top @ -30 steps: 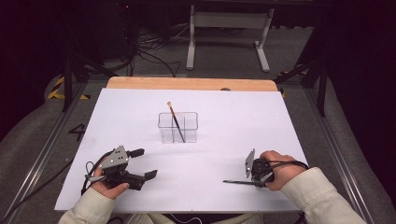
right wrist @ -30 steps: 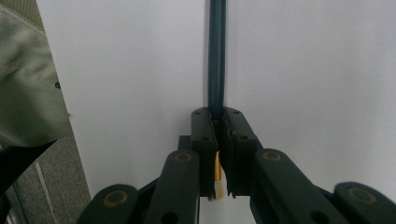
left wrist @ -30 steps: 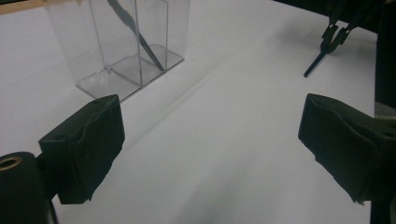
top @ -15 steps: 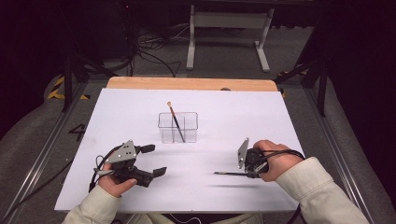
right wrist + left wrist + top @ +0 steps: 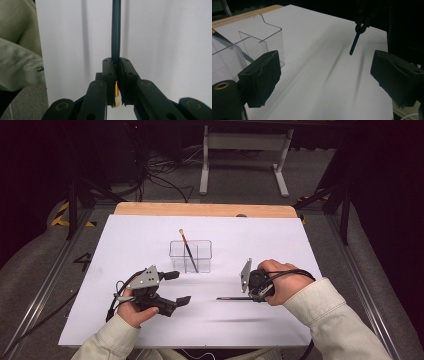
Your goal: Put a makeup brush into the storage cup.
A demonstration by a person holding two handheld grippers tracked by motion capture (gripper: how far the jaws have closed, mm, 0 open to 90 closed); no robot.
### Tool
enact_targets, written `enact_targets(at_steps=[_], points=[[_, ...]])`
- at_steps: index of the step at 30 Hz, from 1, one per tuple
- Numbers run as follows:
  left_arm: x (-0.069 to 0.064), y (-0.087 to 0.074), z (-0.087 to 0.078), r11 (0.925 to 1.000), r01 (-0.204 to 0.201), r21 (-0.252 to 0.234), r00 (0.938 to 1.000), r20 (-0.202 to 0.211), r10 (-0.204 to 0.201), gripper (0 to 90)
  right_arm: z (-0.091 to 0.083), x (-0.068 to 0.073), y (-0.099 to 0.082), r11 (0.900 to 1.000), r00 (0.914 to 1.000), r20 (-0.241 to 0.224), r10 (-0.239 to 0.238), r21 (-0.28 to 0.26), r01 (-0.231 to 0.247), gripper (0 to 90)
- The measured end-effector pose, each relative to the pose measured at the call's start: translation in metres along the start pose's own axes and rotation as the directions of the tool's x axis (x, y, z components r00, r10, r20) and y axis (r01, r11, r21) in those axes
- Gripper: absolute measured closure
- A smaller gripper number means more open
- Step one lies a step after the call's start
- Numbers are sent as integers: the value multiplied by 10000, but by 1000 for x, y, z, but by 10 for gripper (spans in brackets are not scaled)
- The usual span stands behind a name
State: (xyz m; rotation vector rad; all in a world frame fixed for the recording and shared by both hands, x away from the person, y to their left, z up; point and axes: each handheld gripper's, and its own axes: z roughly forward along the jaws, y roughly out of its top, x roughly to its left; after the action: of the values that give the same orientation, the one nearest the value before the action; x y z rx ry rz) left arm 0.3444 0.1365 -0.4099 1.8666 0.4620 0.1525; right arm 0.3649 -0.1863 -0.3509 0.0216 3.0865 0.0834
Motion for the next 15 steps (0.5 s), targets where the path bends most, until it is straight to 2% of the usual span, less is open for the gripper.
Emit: enact_targets(at_steps=[8, 15], points=[[-4, 7, 13, 9998, -194, -43, 9989, 428, 196, 120, 1, -3, 18, 9996, 9996, -24, -292, 28, 292, 844], [-8, 11, 26, 9990, -431, 75, 9961, 771, 423, 142, 3, -4, 27, 9990, 9991, -13, -434, -102, 433, 844]])
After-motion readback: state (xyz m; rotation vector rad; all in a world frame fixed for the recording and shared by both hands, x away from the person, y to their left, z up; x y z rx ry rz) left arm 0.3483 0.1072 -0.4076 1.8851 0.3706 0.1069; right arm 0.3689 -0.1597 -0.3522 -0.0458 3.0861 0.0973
